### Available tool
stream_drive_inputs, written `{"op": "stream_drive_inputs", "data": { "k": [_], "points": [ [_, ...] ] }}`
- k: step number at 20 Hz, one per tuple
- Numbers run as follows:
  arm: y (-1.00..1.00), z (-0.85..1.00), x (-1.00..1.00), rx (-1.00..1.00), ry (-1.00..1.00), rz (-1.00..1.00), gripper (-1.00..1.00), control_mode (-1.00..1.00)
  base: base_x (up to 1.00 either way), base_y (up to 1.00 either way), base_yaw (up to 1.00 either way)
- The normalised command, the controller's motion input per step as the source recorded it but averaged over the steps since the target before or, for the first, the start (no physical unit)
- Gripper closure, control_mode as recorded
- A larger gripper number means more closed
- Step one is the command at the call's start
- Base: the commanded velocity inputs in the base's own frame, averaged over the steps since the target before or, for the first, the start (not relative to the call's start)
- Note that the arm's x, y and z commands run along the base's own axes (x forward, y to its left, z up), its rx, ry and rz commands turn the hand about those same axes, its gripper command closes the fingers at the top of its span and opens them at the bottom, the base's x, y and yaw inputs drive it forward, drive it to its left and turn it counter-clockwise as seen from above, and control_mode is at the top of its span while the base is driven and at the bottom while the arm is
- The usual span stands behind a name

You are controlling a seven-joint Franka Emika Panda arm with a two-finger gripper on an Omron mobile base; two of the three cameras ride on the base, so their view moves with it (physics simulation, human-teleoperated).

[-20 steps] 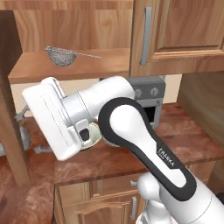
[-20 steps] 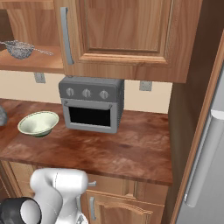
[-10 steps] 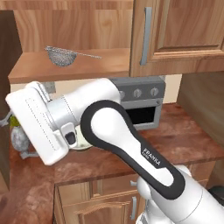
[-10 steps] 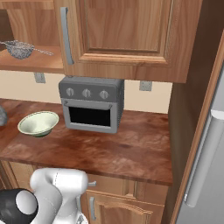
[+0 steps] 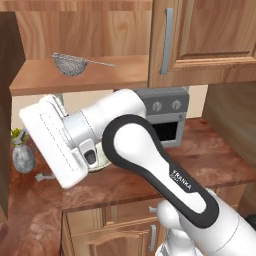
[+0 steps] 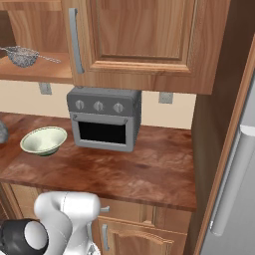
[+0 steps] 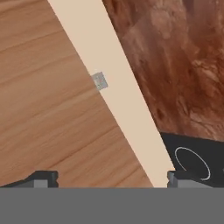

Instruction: Open the cabinet and setup a tea strainer by placing it in the bowl upright.

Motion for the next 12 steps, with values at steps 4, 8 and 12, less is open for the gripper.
{"op": "stream_drive_inputs", "data": {
  "k": [4, 8, 12],
  "points": [
    [-0.66, 0.0, 0.01, -0.1, 0.0, -0.12, -1.0, -1.0, 0.0, 0.0, 0.0],
    [-0.58, 0.0, 0.03, -0.18, -0.11, -0.17, -1.0, -1.0, 0.0, 0.0, 0.0],
    [-0.64, 0.0, 0.61, -0.3, -0.05, -0.09, -1.0, -1.0, 0.0, 0.0, 0.0]
  ]
}}
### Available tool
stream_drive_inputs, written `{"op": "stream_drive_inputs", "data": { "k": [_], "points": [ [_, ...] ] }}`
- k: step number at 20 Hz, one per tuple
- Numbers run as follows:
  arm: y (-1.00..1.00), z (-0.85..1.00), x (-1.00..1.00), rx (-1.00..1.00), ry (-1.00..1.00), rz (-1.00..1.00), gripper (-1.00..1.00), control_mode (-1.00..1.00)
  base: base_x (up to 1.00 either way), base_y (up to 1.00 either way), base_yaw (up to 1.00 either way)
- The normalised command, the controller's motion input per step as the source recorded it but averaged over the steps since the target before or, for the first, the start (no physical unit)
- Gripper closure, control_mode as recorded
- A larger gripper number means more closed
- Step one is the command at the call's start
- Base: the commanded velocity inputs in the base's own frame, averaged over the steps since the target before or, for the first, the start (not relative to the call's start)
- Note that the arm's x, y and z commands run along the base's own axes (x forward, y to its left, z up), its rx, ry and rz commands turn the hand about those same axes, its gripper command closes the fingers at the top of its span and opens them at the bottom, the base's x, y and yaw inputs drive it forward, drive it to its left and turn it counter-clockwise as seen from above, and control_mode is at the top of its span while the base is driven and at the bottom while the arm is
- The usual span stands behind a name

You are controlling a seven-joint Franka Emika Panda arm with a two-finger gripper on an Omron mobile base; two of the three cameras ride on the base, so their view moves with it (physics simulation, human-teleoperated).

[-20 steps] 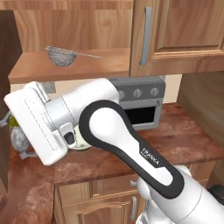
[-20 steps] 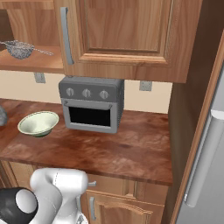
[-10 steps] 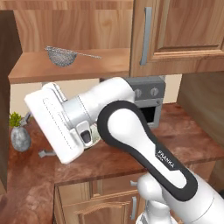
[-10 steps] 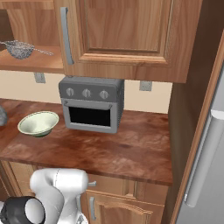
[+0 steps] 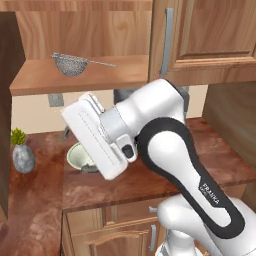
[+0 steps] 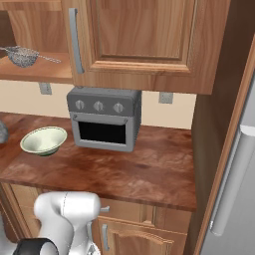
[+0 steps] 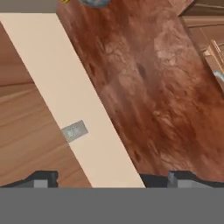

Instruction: Open the cabinet and setup a tea strainer by placing it in the bowl upright.

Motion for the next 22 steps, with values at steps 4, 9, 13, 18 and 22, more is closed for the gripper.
{"op": "stream_drive_inputs", "data": {
  "k": [4, 9, 13, 18, 22],
  "points": [
    [-0.79, 0.0, 0.76, -0.35, -0.09, -0.07, -1.0, -1.0, 0.0, 0.0, 0.0],
    [-0.79, 0.0, 0.73, -0.37, -0.08, -0.09, -1.0, -1.0, 0.0, 0.0, 0.0],
    [-0.47, 0.0, 0.45, -0.41, -0.25, -0.02, -1.0, -1.0, 0.0, 0.0, 0.0],
    [-0.44, -0.02, 0.29, -0.39, -0.25, 0.19, -1.0, -1.0, 0.0, 0.0, 0.0],
    [-0.69, 0.0, 0.22, -0.32, -0.19, 0.44, -1.0, -1.0, 0.0, 0.0, 0.0]
  ]
}}
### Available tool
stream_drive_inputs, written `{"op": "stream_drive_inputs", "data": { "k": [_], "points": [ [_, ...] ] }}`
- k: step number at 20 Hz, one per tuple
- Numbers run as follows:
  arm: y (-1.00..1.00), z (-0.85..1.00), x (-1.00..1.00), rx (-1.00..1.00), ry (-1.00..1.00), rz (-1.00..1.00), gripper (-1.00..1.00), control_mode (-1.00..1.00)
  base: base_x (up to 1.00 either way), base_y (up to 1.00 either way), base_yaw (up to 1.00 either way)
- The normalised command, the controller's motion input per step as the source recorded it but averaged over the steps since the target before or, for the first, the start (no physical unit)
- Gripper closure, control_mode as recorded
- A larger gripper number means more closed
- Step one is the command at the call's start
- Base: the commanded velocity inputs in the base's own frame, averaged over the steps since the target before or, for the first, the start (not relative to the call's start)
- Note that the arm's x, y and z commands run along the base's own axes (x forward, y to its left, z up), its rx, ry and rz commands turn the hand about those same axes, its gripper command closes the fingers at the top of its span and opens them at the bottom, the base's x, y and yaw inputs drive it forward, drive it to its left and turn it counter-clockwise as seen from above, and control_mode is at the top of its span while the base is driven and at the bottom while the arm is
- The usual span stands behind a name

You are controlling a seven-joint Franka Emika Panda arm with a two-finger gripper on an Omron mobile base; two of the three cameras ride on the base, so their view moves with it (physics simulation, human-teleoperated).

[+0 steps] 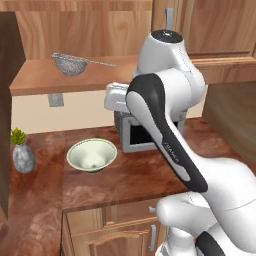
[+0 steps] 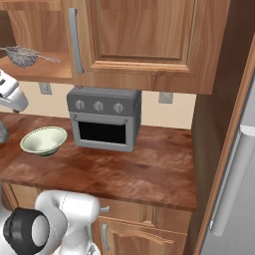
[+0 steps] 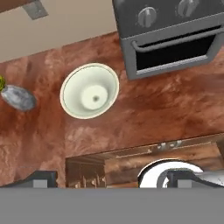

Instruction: Open the cabinet and setup a tea strainer by placing it in the bowl upright.

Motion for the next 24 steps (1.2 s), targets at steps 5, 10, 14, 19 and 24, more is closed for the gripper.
{"op": "stream_drive_inputs", "data": {
  "k": [5, 10, 14, 19, 24],
  "points": [
    [-0.7, 0.01, 0.13, -0.35, -0.25, 0.45, -1.0, -1.0, 0.0, 0.0, 0.0],
    [-0.28, 0.01, 0.08, -0.43, -0.25, 0.42, -1.0, -1.0, 0.0, 0.0, 0.0],
    [0.33, 0.29, -0.01, -0.38, -0.21, 0.17, -1.0, -1.0, 0.0, 0.0, 0.0],
    [0.29, 0.45, 0.0, -0.18, -0.25, 0.02, -1.0, -1.0, 0.0, 0.0, 0.0],
    [0.11, 0.58, 0.09, -0.09, -0.15, 0.0, -1.0, -1.0, 0.0, 0.0, 0.0]
  ]
}}
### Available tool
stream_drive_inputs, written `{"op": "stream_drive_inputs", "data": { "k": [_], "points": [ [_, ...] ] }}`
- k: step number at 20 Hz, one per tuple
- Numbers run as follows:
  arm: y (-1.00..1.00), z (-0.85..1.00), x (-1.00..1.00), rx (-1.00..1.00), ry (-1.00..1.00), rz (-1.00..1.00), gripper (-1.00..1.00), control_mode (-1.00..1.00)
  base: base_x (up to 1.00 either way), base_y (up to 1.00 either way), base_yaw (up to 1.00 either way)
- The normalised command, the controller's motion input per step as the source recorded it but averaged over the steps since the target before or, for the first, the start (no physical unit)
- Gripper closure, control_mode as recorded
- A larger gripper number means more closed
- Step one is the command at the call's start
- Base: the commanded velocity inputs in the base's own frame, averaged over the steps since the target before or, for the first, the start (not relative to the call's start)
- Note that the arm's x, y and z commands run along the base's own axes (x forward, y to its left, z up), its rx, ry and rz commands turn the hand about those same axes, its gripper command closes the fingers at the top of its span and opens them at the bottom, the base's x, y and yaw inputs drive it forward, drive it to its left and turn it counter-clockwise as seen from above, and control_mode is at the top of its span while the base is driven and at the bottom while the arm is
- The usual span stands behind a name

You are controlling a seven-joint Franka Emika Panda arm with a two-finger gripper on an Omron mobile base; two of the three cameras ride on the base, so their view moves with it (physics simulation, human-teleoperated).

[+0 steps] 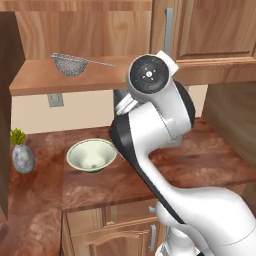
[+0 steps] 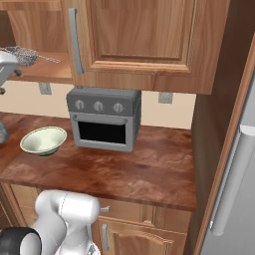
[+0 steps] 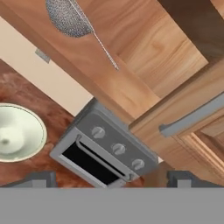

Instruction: Open the cabinet and setup a tea strainer by placing it in the bowl upright.

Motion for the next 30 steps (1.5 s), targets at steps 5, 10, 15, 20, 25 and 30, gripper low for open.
{"op": "stream_drive_inputs", "data": {
  "k": [5, 10, 15, 20, 25, 30],
  "points": [
    [0.09, 0.16, 0.39, 0.0, 0.0, 0.0, -1.0, -1.0, 0.0, 0.0, 0.0],
    [0.0, 0.05, 0.46, 0.0, 0.0, 0.0, -1.0, -1.0, 0.0, 0.0, 0.0],
    [0.0, 0.0, 0.61, 0.0, 0.0, 0.03, -1.0, -1.0, 0.0, 0.0, 0.0],
    [0.09, 0.0, 0.71, 0.0, 0.07, 0.07, -1.0, -1.0, 0.0, 0.0, 0.0],
    [0.18, 0.0, 0.71, 0.0, 0.12, 0.04, -1.0, -1.0, 0.0, 0.0, 0.0],
    [0.18, 0.0, 0.62, 0.0, 0.09, 0.01, -1.0, -1.0, 0.0, 0.0, 0.0]
  ]
}}
